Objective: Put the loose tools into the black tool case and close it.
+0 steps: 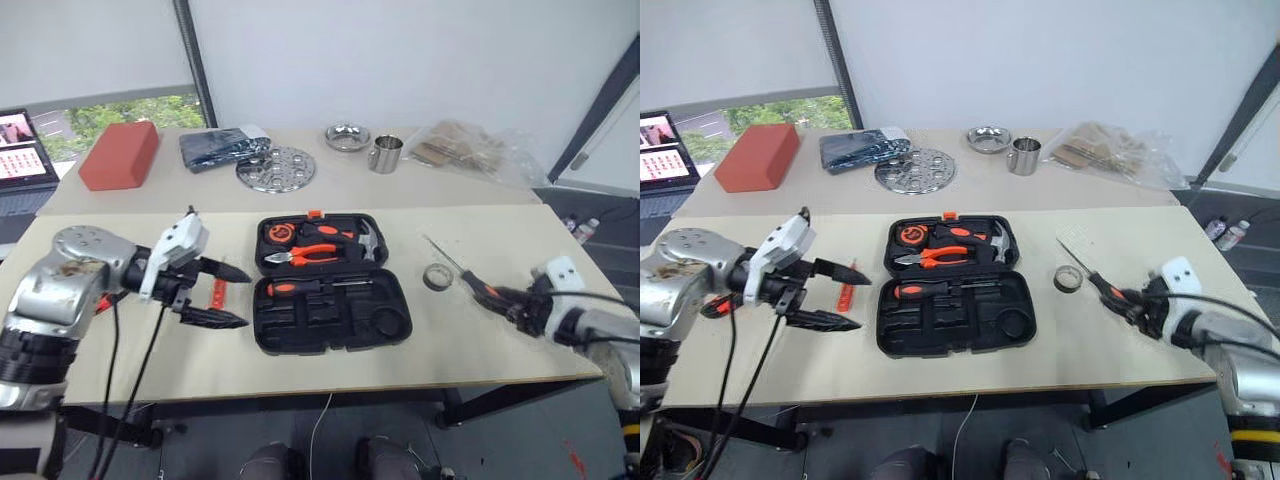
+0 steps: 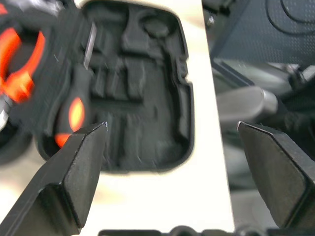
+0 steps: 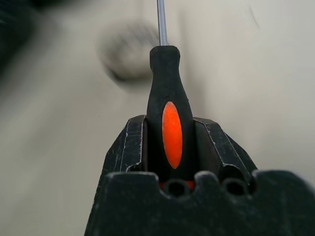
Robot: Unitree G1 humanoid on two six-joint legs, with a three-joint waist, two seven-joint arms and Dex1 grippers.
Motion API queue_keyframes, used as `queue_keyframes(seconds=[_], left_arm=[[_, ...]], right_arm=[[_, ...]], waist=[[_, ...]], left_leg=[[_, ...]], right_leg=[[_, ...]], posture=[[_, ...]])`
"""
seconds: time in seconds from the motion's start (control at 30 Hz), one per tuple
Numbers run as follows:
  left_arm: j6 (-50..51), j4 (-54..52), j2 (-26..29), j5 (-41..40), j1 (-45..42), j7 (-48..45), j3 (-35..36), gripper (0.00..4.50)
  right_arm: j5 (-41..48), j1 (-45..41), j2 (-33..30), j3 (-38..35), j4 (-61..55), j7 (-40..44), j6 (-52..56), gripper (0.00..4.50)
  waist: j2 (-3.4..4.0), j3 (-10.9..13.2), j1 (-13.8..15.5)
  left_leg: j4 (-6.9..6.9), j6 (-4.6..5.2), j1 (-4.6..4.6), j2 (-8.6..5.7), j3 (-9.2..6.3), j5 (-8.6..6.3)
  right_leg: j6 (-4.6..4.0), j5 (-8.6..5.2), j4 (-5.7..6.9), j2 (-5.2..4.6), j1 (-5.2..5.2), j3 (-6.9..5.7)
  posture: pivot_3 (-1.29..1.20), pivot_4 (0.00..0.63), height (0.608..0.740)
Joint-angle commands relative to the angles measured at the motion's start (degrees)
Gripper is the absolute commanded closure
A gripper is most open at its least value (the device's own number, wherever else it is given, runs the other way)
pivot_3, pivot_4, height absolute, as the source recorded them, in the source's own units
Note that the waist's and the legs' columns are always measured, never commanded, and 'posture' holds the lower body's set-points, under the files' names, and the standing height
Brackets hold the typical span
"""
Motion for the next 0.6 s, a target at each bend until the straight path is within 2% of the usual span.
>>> queue_keyframes(seconds=[0.03, 0.13, 0.23, 0.33, 0.5, 0.53, 0.6], left_arm=[[-3.1, -2.1, 1.5, 0.1, 1.7, -0.4, 1.0, 0.0], [-3.1, -2.1, 0.5, 0.0, 1.1, 0.9, 0.4, 0.0], [-2.7, -1.9, -0.5, 0.2, 0.0, 2.3, -0.3, 0.0], [-2.0, -1.7, -0.8, -0.3, -0.7, 3.1, 0.0, 0.0], [-1.2, -1.8, -0.8, -1.0, -0.9, 3.8, 0.6, 0.0], [-1.2, -1.8, -0.8, -1.0, -0.9, 4.0, 0.6, 0.0], [-1.1, -2.0, -1.0, -1.1, -0.7, 4.3, 0.6, 0.0]], right_arm=[[-0.8, -7.5, 0.1, 10.7, -9.7, 7.8, -1.7, 3.52], [-9.9, -12.9, 1.5, 21.5, -7.2, 11.4, -8.4, 3.52], [-17.9, -17.6, 3.8, 28.4, -0.1, 12.3, -16.1, 3.52], [-22.3, -19.3, 4.3, 31.2, 4.6, 13.3, -21.8, 3.52], [-24.1, -20.8, 6.5, 31.5, 8.2, 12.9, -22.1, 3.52], [-24.5, -21.0, 7.1, 31.5, 8.7, 12.3, -21.8, 2.52], [-25.2, -21.3, 8.1, 31.2, 9.2, 11.6, -22.3, 1.96]], waist=[[-0.02, 0.0, 0.1], [-0.1, 0.0, 1.0], [-0.1, 0.0, 1.9], [-0.11, 0.0, 2.1], [-0.12, 0.0, 1.5], [-0.14, 0.0, 1.3], [-0.14, 0.0, 0.8]], left_leg=[[-0.06, -0.06, 0.01, 0.01, -0.09, 0.03], [-0.1, -0.22, -0.01, 0.07, -0.15, 0.05], [-0.04, -0.2, -0.32, -0.06, -0.12, 0.04], [0.13, -0.05, -0.9, -0.18, -0.05, 0.13], [0.14, -0.05, -0.96, -0.16, -0.05, 0.14], [0.13, -0.07, -0.92, -0.14, -0.05, 0.15], [0.13, -0.13, -0.88, -0.11, -0.05, 0.18]], right_leg=[[-0.08, -0.06, 0.07, 0.01, 0.02, -0.09], [-0.27, -0.16, 0.16, 0.1, -0.08, -0.24], [-0.42, -0.12, 0.23, 0.04, -0.32, -0.21], [-0.38, 0.02, 0.25, 0.05, -0.77, -0.18], [-0.29, 0.02, 0.2, 0.15, -0.74, -0.26], [-0.14, -0.08, 0.21, 0.16, -0.73, -0.27], [-0.01, -0.17, 0.24, 0.21, -0.7, -0.26]], posture=[[0.0, 0.15, 0.734], [0.0, 0.15, 0.734], [0.0, 0.15, 0.734], [0.0, 0.15, 0.734], [0.0, 0.15, 0.734], [0.0, 0.15, 0.734], [0.0, 0.15, 0.734]])
